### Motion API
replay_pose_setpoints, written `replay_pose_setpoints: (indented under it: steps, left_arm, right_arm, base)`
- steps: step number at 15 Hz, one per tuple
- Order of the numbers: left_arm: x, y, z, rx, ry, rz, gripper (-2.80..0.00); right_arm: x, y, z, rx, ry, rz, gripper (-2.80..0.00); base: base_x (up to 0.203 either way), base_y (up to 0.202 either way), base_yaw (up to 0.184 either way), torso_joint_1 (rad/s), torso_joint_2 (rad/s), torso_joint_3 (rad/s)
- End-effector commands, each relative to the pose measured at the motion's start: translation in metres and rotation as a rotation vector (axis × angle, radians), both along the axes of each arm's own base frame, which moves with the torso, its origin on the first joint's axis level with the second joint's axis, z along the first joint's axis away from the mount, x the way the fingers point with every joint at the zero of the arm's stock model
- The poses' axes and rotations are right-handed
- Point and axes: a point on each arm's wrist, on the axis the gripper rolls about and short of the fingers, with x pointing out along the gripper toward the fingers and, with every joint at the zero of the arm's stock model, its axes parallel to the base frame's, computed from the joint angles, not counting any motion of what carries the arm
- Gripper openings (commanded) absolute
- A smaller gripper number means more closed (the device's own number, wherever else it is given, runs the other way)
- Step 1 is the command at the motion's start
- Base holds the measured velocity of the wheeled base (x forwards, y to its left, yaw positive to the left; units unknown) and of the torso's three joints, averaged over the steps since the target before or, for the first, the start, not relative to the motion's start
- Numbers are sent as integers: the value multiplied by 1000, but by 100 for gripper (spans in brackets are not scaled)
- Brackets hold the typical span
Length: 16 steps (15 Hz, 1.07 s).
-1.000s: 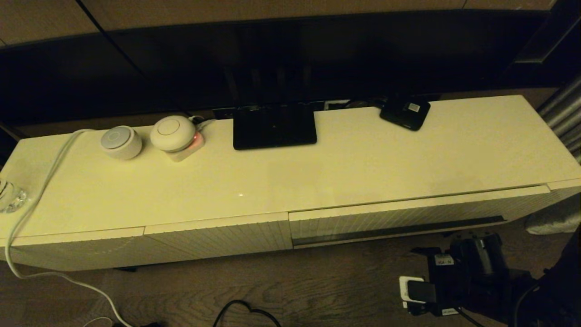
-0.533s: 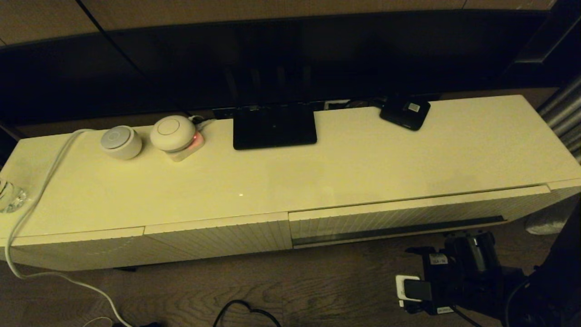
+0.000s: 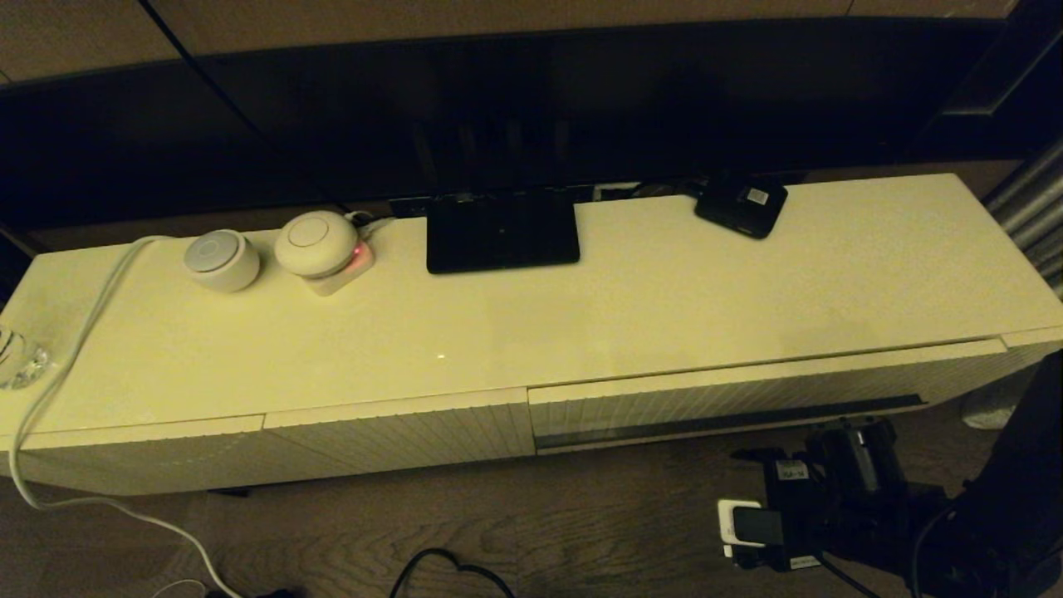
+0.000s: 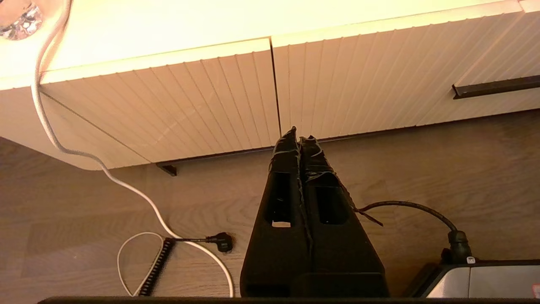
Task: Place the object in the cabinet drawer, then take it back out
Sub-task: Open the drawer
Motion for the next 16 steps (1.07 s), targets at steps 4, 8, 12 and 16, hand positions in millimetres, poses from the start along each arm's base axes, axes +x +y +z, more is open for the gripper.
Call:
replay_pose_setpoints:
  steps: [4,8,12,16]
  left_arm:
    - [0,0,-1,-1,3,0,-280]
    - [0,0,-1,0,3,0,-280]
    - [0,0,-1,0,3,0,-280]
    - [0,0,-1,0,3,0,-280]
  right_arm:
    - [3,1,-4,0,4,13,0]
    - [17,5,-8,6,-14,14,0]
    - [20,7,-5,25,-36,28,0]
    - [22,7,-2,30,-53,30,0]
  base:
    - [0,0,0,0,0,0]
    - [0,0,0,0,0,0]
    - [0,0,0,0,0,0]
    - [0,0,0,0,0,0]
